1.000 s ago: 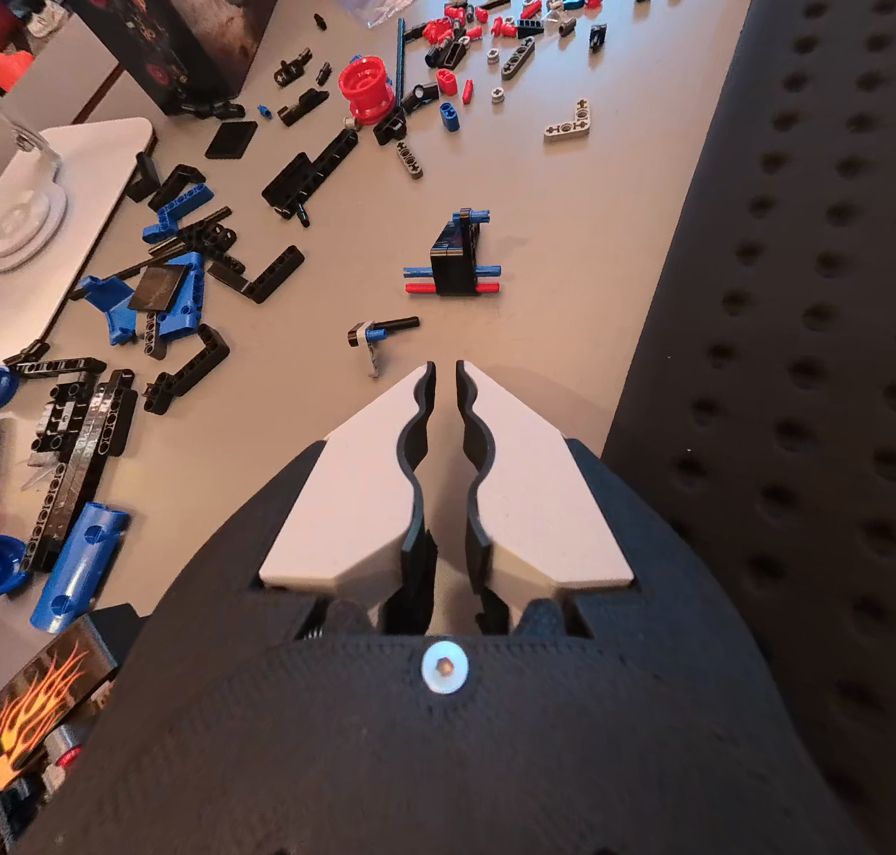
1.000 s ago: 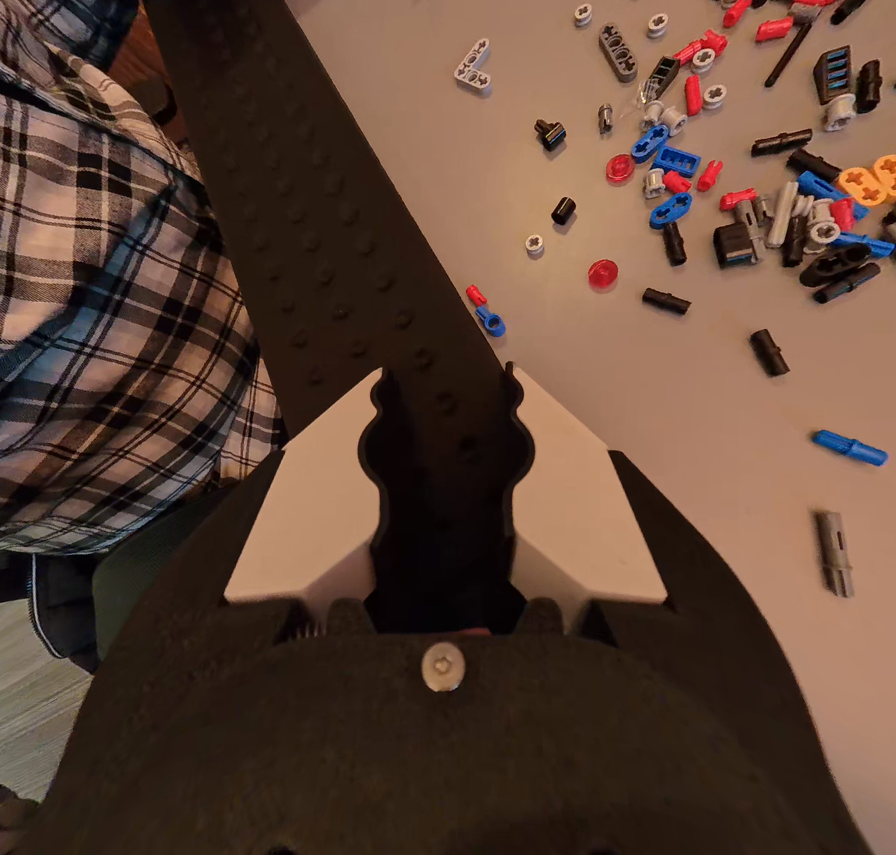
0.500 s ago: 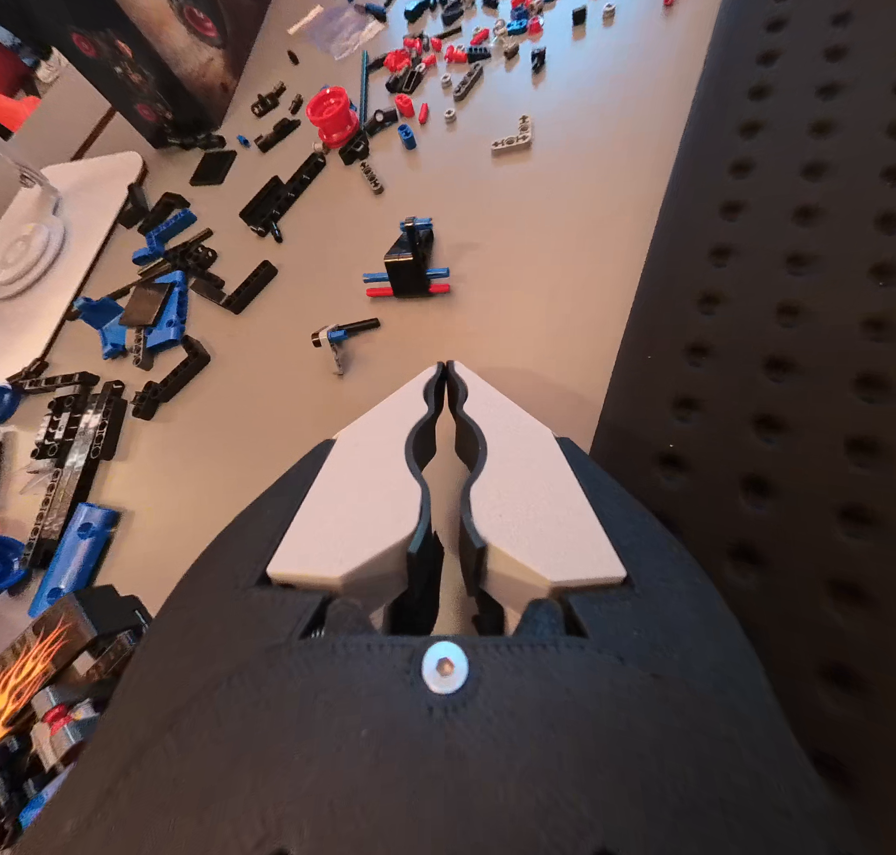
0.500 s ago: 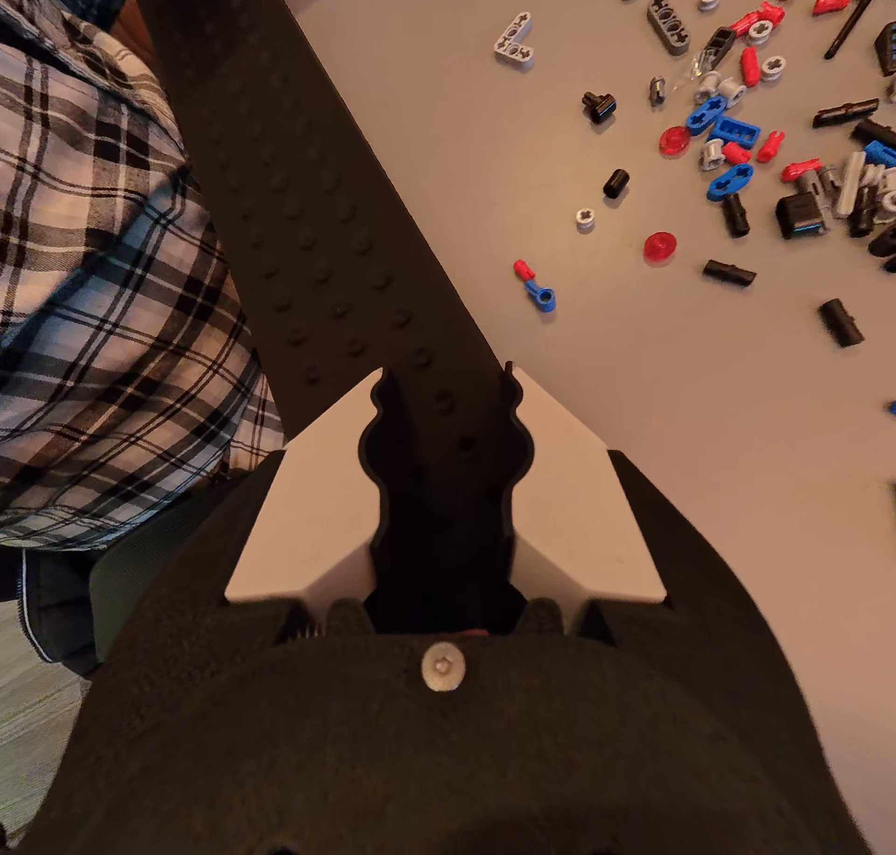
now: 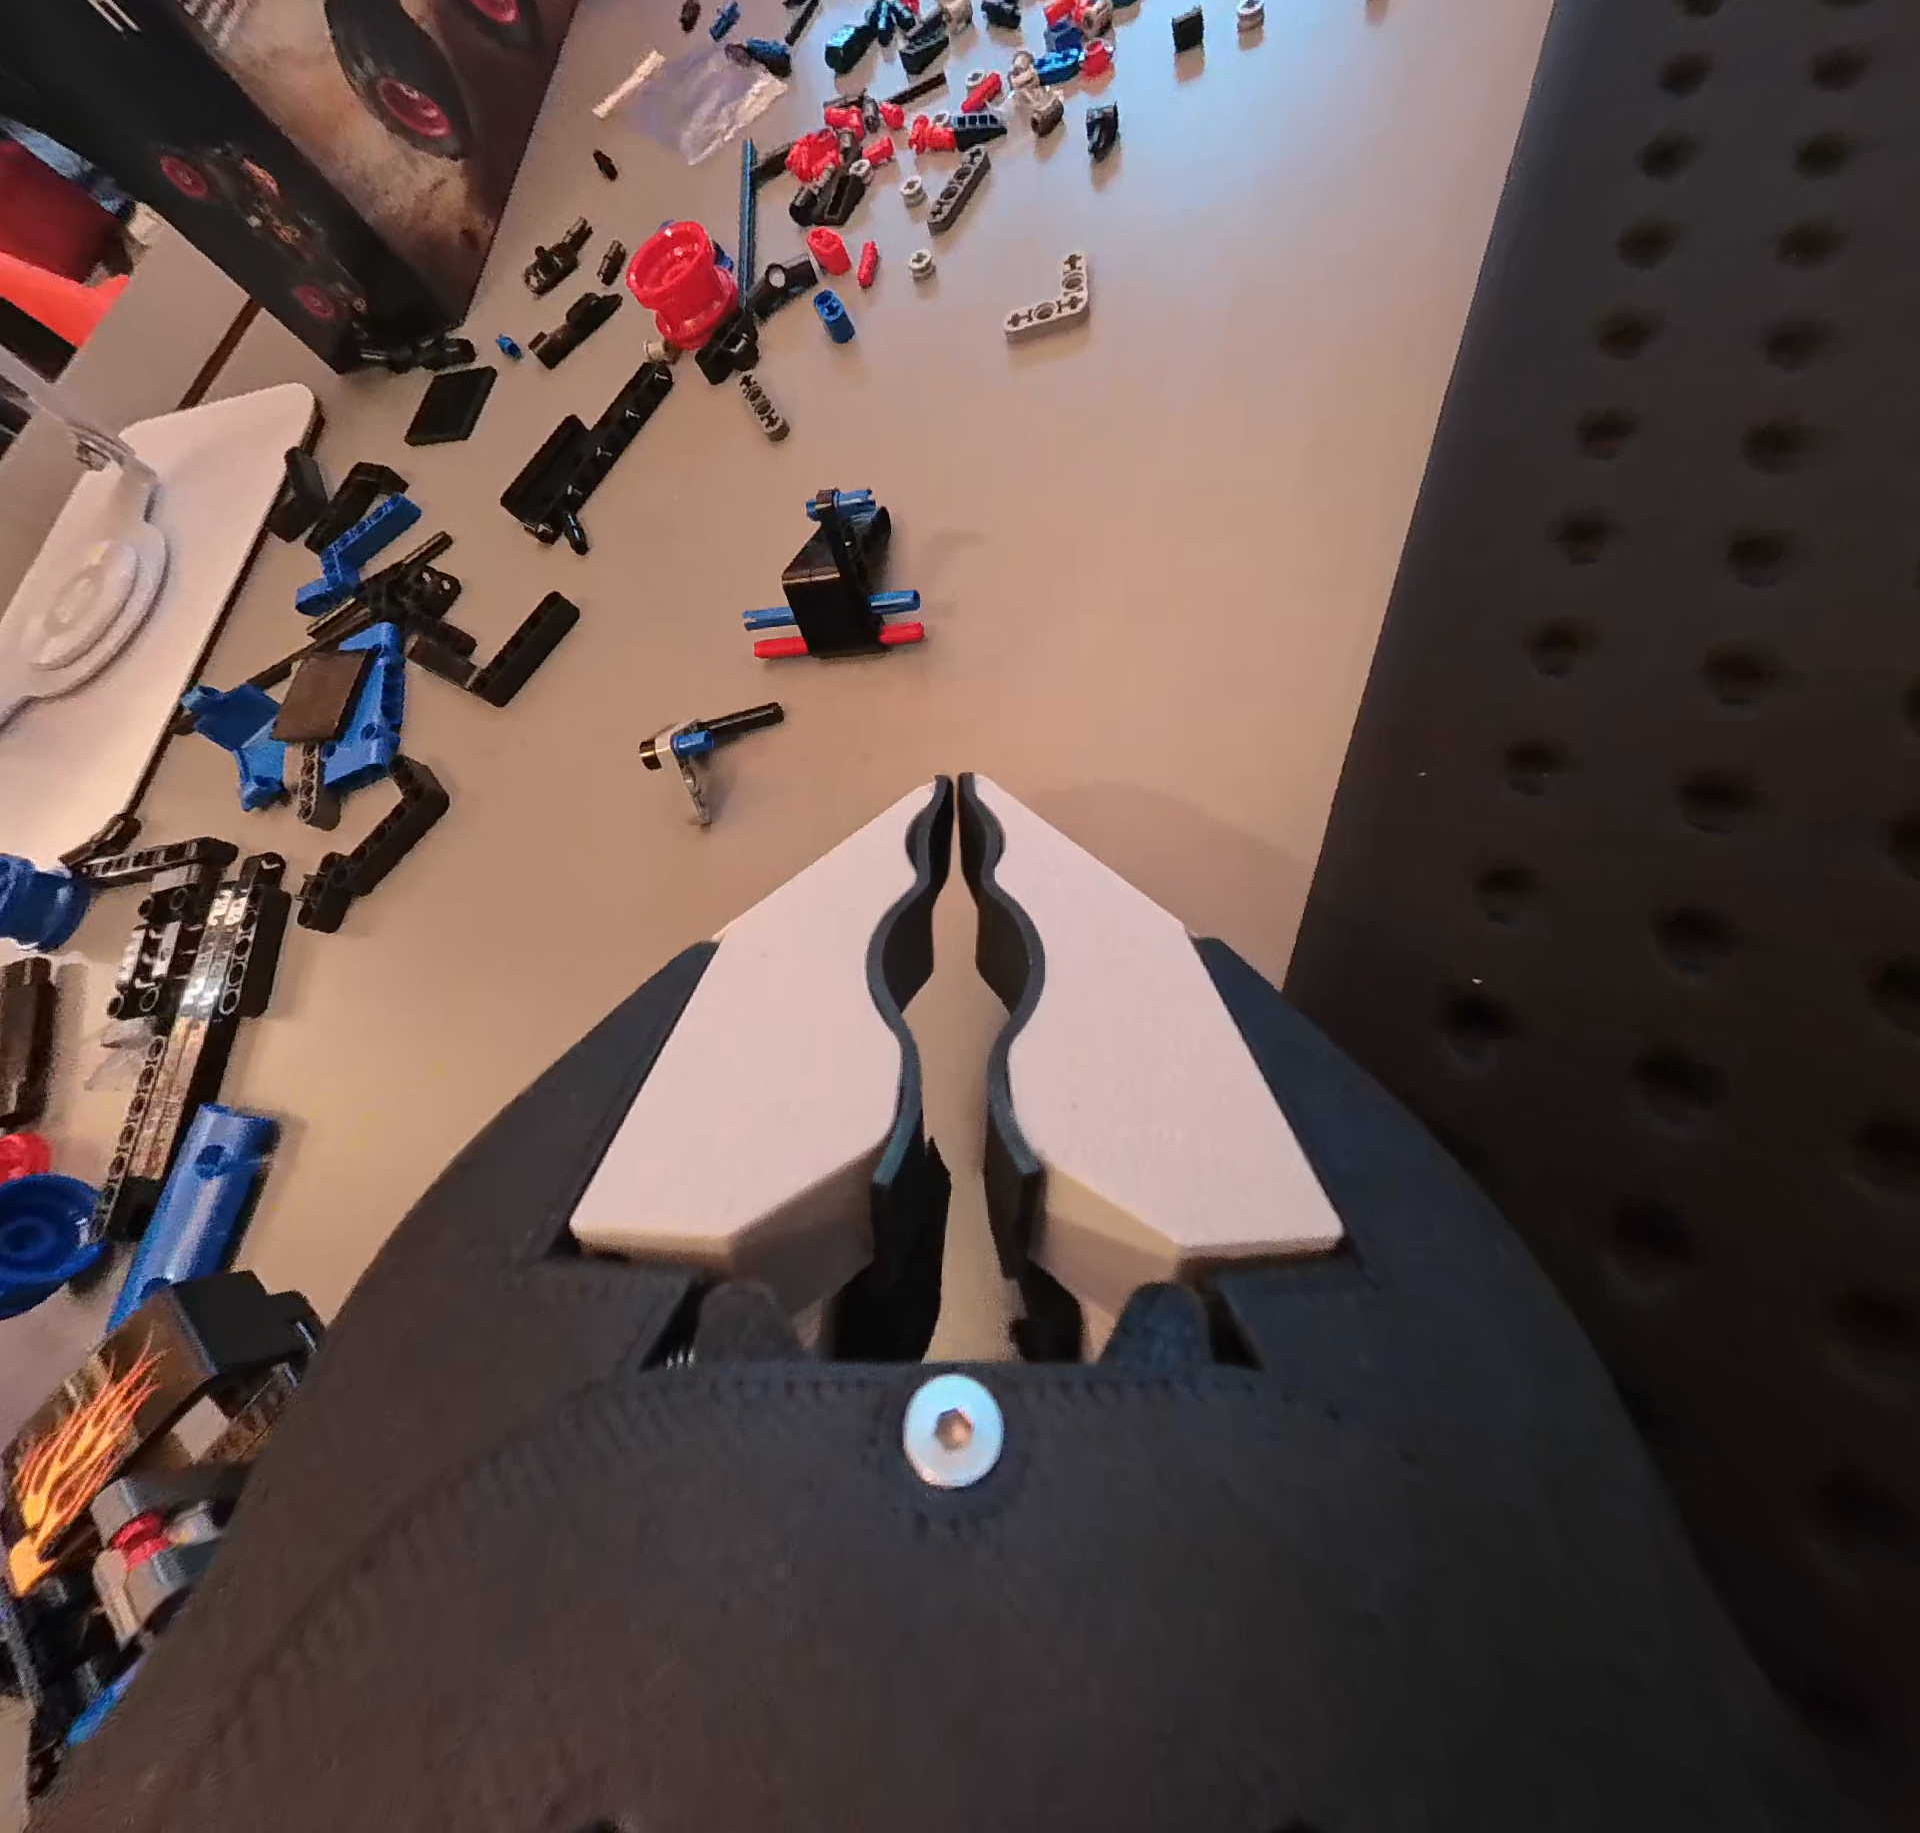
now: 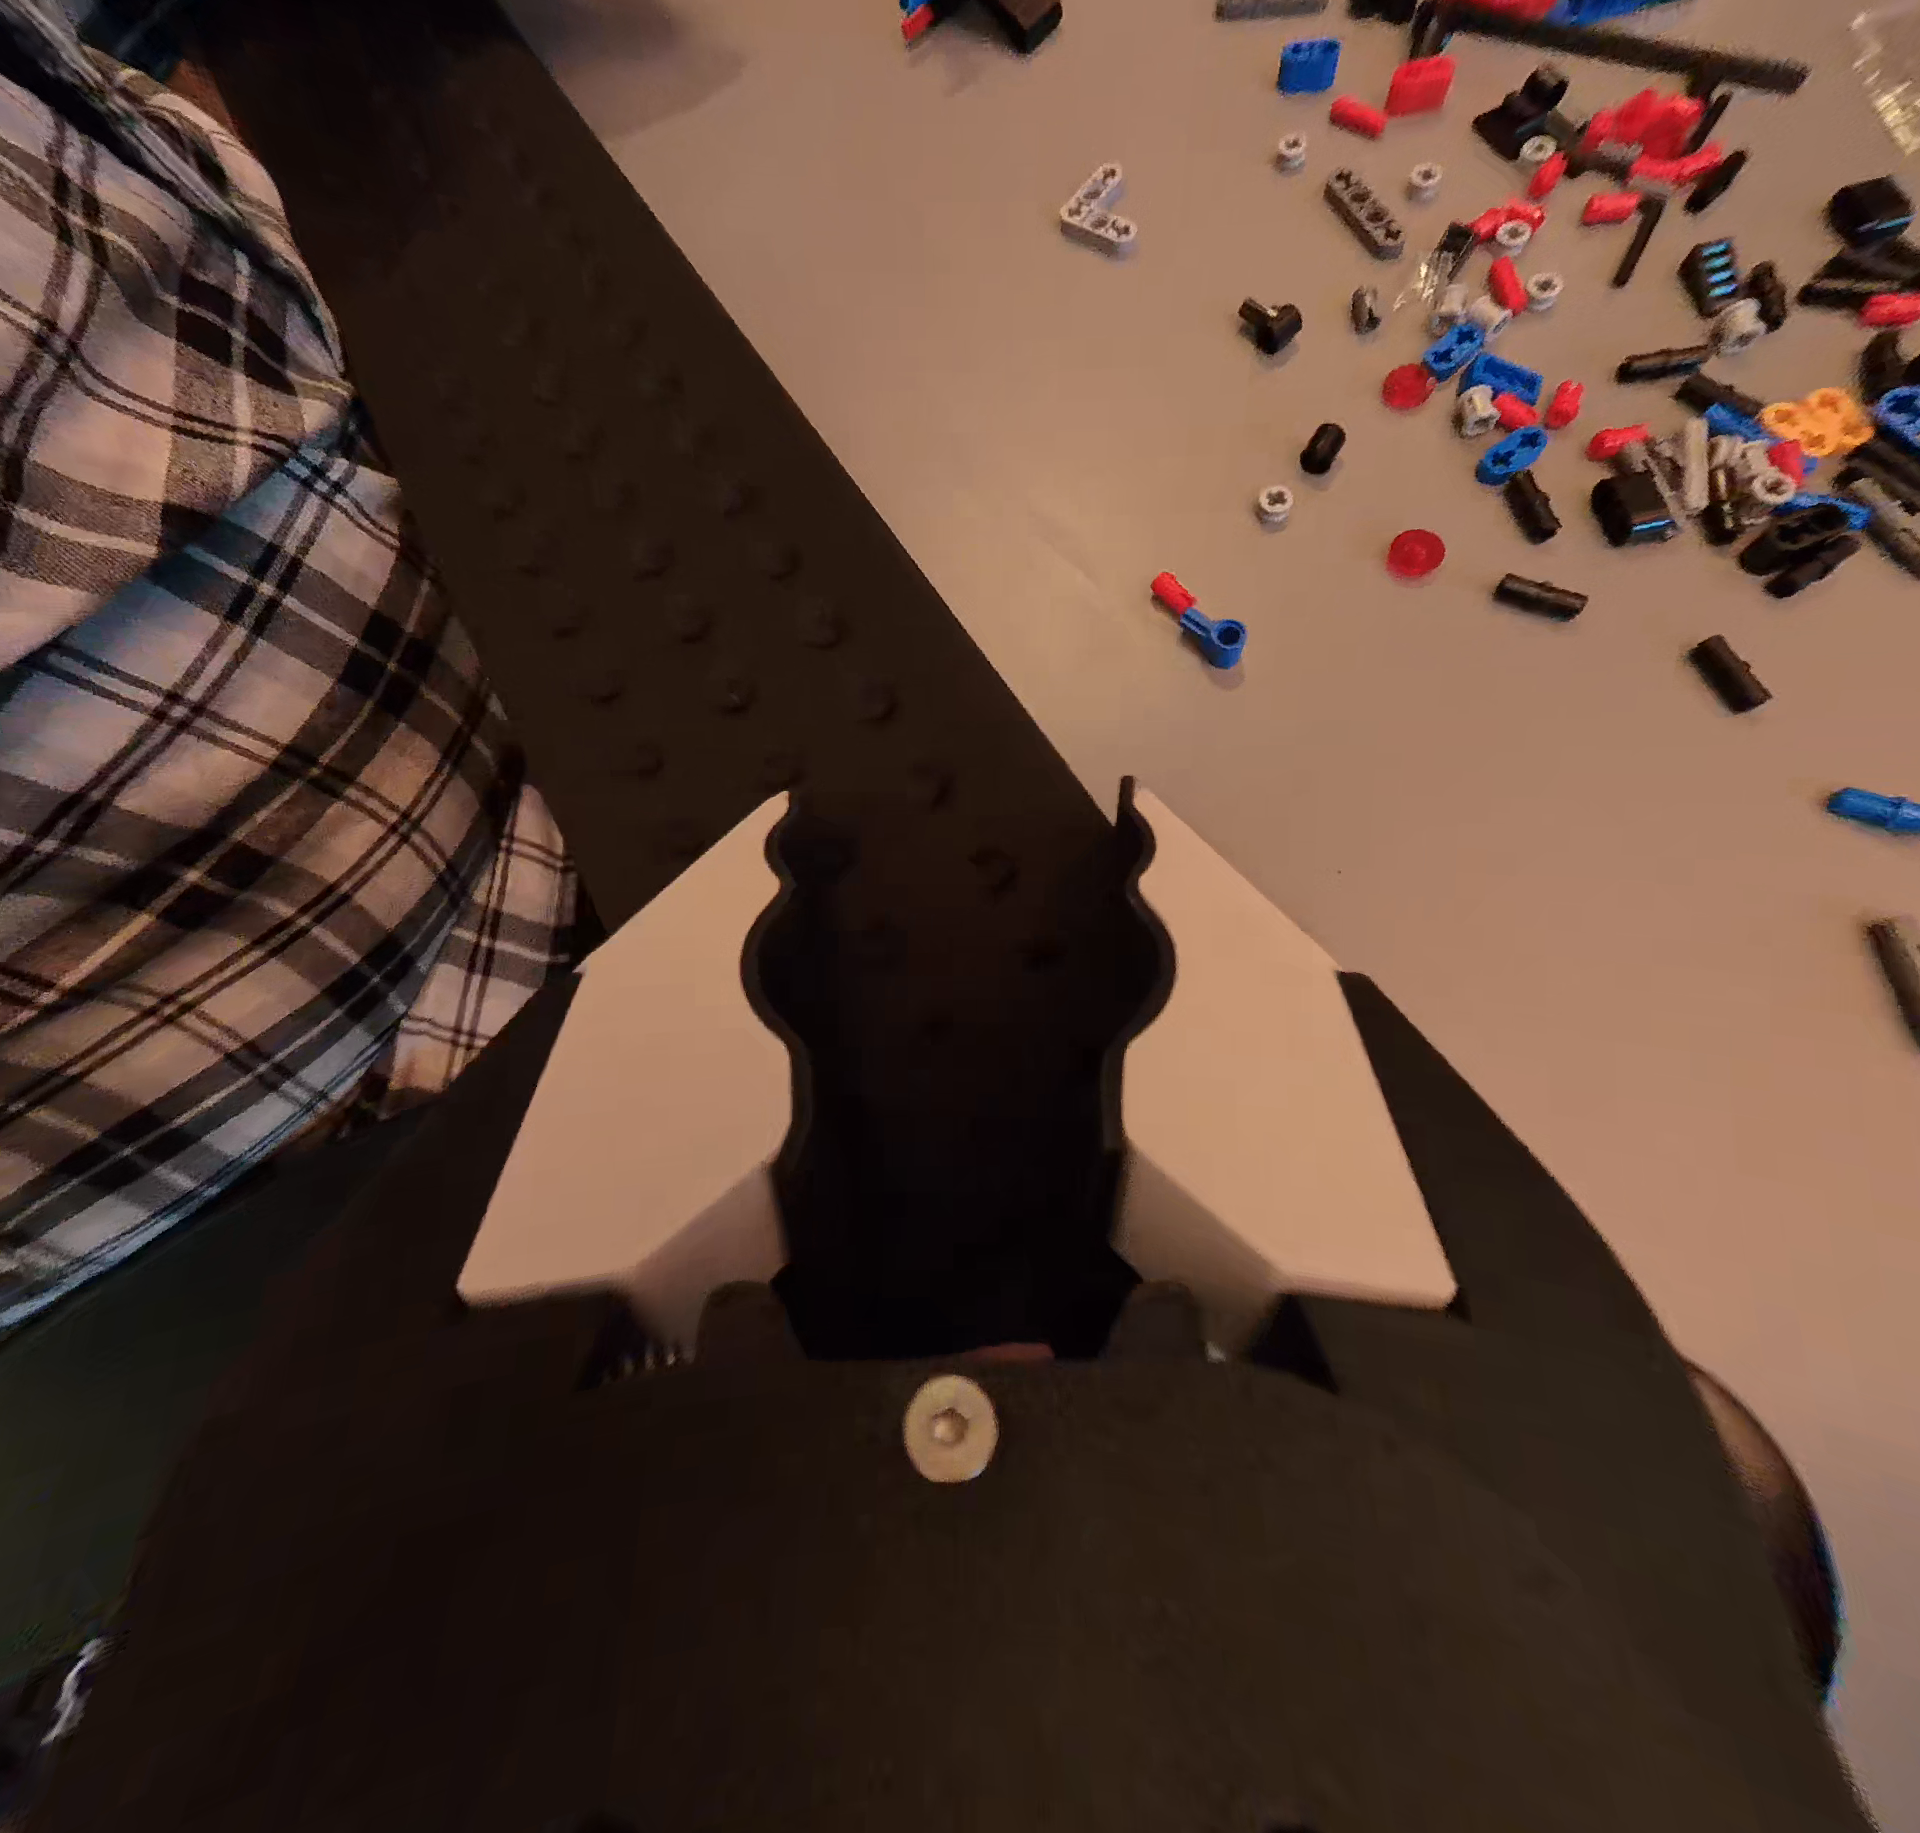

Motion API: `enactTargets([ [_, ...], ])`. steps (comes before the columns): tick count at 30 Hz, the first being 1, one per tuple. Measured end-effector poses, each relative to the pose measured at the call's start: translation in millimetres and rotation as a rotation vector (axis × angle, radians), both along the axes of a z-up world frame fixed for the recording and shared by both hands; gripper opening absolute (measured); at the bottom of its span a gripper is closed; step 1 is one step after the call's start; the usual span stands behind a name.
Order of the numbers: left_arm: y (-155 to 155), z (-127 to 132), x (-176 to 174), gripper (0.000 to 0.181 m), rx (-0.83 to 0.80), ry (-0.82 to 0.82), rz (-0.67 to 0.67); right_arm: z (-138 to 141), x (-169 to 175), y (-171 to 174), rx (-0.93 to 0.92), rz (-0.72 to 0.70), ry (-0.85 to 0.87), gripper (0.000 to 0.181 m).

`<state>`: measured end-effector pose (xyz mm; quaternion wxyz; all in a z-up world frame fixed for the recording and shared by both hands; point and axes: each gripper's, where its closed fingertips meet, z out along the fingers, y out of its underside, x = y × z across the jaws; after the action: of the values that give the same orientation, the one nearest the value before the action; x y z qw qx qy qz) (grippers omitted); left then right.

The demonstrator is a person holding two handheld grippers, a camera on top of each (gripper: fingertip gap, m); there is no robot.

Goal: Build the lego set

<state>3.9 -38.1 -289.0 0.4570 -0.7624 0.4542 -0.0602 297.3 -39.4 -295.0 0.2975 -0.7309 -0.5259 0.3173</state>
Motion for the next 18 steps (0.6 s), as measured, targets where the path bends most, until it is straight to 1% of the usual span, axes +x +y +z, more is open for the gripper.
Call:
enactTargets([
  [1,1,0,0,0.0,-0.004,-0.002,0.002,1,-1,-3,0.03,-0.015,0.007,0.059],
  [4,6,-7,1,0.001,-0.039,0.014,0.011,6,-5,-14,0.079,-0.049,0.051,0.059],
  [7,9,-22,-3,0.002,-0.099,0.061,0.025,3,-10,-22,0.168,-0.062,0.034,0.057],
  [10,15,-23,-5,0.001,-0.103,0.064,0.034,2,-20,-26,0.275,-0.069,0.035,0.05],
  [13,23,-26,-10,0.0,-0.113,0.075,0.055,2,-28,-19,0.367,-0.089,0.026,0.046],
  [18,34,-27,-12,0.0,-0.102,0.085,0.056,1,-32,-8,0.331,-0.085,0.036,0.043],
])
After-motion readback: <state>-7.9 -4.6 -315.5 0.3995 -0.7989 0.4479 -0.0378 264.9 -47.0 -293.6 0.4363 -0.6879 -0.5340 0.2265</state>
